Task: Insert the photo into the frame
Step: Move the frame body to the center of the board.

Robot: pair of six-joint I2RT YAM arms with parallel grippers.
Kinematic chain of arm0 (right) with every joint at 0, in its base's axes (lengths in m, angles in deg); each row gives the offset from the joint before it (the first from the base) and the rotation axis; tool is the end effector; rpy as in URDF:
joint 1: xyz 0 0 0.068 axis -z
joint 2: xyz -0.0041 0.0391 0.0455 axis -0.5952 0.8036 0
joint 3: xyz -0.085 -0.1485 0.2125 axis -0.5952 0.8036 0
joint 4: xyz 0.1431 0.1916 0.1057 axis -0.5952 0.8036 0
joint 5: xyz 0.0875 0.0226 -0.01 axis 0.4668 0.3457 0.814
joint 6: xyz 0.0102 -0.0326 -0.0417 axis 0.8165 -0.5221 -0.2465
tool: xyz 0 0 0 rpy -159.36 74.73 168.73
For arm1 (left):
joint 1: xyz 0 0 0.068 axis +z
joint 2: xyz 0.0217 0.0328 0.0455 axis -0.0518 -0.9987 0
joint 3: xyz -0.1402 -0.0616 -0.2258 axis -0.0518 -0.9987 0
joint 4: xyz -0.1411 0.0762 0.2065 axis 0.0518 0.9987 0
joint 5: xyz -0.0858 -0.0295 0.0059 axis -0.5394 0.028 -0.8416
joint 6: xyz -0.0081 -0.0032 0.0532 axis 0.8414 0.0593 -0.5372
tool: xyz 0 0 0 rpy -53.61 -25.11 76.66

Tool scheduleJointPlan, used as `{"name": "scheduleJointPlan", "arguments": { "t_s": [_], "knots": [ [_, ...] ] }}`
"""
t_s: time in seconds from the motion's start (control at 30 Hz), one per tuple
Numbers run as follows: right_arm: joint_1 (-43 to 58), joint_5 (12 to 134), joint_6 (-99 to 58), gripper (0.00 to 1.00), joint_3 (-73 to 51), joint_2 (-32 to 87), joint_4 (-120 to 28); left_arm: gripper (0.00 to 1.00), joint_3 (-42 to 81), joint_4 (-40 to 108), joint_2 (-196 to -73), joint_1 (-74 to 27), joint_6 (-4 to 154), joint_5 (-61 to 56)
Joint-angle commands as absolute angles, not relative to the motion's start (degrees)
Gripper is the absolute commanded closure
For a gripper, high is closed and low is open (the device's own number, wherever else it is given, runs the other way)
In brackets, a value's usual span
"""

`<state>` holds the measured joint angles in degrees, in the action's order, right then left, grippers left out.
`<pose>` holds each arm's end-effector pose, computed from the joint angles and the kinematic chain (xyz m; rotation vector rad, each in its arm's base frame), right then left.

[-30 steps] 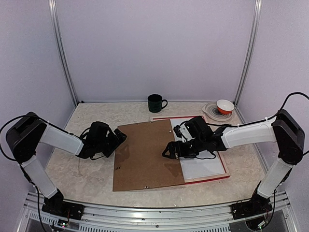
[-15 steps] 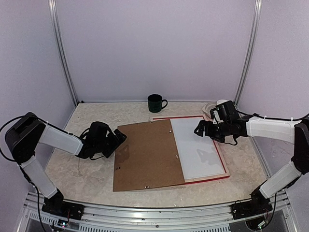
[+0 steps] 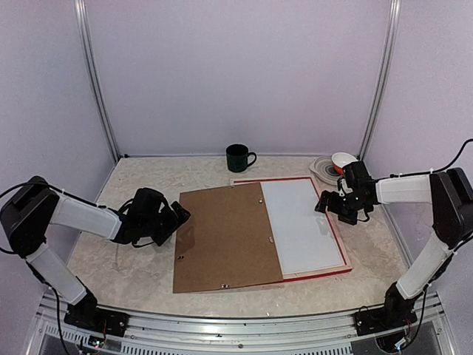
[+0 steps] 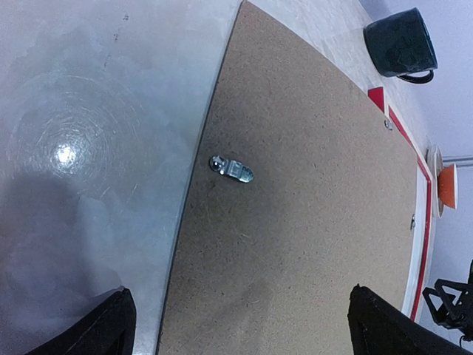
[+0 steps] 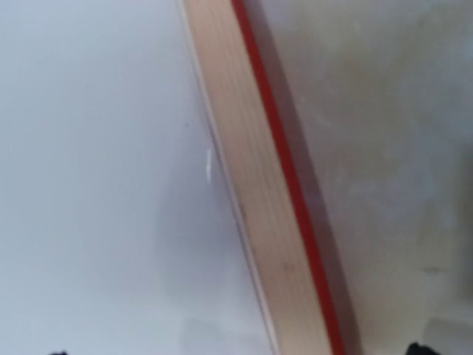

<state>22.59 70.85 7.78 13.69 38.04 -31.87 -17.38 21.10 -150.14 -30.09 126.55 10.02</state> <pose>0.3044 0.0793 0.1731 0.4366 2.5595 0.4590 0.2482 -0.1585 0.1348 -0.6620 2.3249 -0.7549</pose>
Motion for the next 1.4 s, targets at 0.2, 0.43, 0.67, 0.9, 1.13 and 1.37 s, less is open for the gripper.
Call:
{"name": "scheduleJointPlan", "arguments": {
  "t_s": [0.2,0.43,0.67,0.9,1.13,1.37],
  "knots": [
    [24.0,81.7,3.5,0.01,12.9,43.4,-38.8,0.01,-20.7,25.8,-152.3,-31.9,127.5,9.2],
    [23.8,88.2,3.0,0.01,13.8,44.5,-43.3,0.01,-20.4,23.7,-154.8,-32.9,128.7,8.1],
    [21.2,91.5,4.3,0.01,15.5,44.8,-46.4,0.01,-20.1,23.9,-154.6,-32.8,128.6,8.9],
    [18.6,89.7,4.5,0.01,16.6,46.3,-48.1,0.01,-18.2,25.5,-154.1,-31.9,126.7,11.0],
    [18.5,85.9,3.7,0.01,17.2,45.2,-46.9,0.01,-17.0,29.4,-151.9,-31.8,125.4,14.8],
    [20.5,81.8,3.7,0.01,13.6,43.9,-41.4,0.01,-17.1,32.0,-146.9,-28.3,123.3,19.9]
  ]
}}
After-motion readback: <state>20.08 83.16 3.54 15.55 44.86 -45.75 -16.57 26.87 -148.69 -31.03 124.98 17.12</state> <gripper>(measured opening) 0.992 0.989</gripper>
